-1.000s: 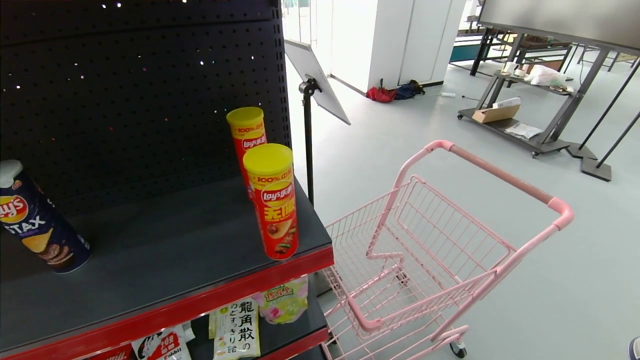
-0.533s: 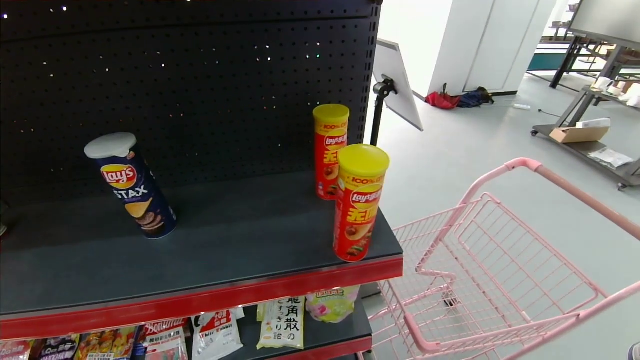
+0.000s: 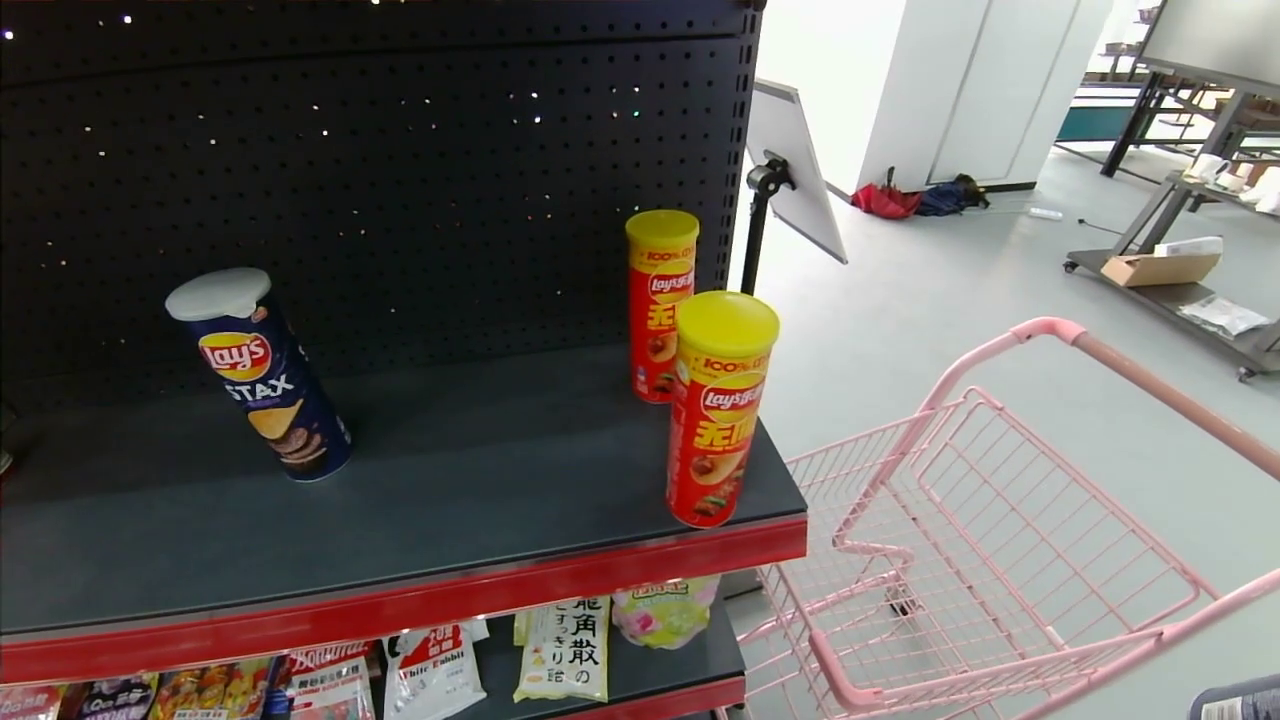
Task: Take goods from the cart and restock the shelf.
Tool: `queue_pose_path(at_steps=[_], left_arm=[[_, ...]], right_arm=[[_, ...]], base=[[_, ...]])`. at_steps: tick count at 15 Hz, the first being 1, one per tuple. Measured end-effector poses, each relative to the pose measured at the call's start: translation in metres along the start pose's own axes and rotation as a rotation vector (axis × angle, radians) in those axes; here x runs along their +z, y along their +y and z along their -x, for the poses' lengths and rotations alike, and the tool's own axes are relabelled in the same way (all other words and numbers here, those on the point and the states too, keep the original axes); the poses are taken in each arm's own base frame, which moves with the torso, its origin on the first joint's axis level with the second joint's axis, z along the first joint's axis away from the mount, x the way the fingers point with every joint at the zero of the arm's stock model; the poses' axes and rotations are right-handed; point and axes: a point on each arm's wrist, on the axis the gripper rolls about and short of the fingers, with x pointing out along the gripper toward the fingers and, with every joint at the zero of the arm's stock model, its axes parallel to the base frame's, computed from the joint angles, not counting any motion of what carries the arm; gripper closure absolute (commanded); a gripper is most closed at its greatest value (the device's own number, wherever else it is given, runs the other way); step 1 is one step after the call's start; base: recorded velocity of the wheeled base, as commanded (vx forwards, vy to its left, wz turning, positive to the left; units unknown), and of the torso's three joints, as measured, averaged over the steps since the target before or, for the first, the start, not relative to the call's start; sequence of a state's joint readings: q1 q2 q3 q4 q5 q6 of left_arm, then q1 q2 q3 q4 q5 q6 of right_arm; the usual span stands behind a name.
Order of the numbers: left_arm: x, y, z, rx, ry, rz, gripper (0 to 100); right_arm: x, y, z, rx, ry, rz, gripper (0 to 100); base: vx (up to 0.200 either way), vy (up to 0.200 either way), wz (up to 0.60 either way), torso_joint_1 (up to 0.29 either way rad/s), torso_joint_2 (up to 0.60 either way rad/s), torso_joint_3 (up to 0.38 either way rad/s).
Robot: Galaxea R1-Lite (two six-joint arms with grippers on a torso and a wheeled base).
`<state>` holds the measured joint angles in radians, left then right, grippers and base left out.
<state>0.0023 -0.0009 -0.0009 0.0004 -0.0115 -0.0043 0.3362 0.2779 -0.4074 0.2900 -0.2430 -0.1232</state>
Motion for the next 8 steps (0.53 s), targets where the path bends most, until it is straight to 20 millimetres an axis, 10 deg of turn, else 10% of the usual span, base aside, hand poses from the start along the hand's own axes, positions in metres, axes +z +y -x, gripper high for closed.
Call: queue_pose_path(at_steps=[8], left_arm=[[0.0003, 0.0000, 0.0001, -0.001, -0.001, 0.001, 0]], right_arm=[[-0.0094, -0.0008, 0.0027, -0.068, 0.002, 0.078, 100]], base=[[0.000, 0.000, 0.00, 0.000, 0.00, 0.000]])
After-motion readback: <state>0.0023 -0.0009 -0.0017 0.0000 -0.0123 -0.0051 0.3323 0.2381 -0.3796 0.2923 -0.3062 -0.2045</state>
